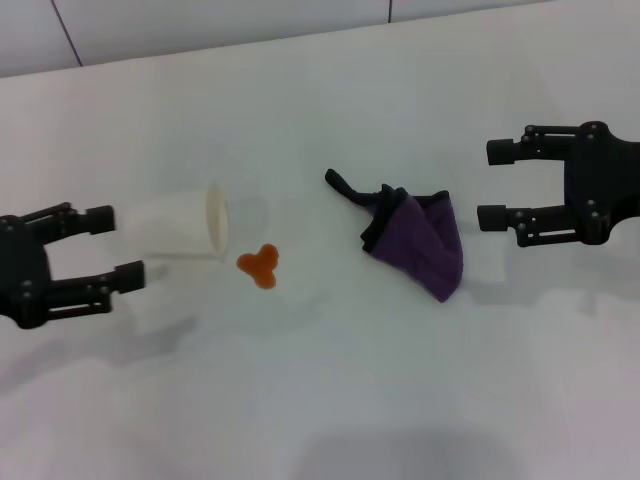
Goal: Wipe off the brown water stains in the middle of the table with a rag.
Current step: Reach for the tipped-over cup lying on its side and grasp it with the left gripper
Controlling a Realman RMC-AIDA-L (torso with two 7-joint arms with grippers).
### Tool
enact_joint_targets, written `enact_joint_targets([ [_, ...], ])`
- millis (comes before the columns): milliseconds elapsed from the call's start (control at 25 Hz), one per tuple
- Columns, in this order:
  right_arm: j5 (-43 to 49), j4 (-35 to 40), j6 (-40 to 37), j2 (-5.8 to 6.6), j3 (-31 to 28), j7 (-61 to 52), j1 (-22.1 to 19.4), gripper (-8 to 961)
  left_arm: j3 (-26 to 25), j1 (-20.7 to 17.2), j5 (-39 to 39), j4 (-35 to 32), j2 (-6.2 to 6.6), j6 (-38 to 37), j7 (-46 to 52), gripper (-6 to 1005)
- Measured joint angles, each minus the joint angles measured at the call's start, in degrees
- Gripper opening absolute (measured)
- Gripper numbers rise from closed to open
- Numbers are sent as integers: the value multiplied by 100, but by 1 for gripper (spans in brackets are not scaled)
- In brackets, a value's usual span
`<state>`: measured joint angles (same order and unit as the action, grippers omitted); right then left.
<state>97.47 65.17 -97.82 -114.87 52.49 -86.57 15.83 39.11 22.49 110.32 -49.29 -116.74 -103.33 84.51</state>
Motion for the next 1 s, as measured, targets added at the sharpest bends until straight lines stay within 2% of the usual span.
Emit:
enact_joint_targets([
  [320,4,-7,0,0,11,0,17,769,98,123,805,-1701,145,-312,1031,873],
  [520,-2,-26,0,-9,16,-28,14,767,349,238,1256,-2573,162,-354,1342,873],
  [720,-14,-31,30,-18,32,-86,36,766,581,457,1815,-3096,200,-446,1502,873],
  [1000,-88,-47,135,-20,45,-150,104,765,951,847,2648,-3257,212,-496,1419,872],
])
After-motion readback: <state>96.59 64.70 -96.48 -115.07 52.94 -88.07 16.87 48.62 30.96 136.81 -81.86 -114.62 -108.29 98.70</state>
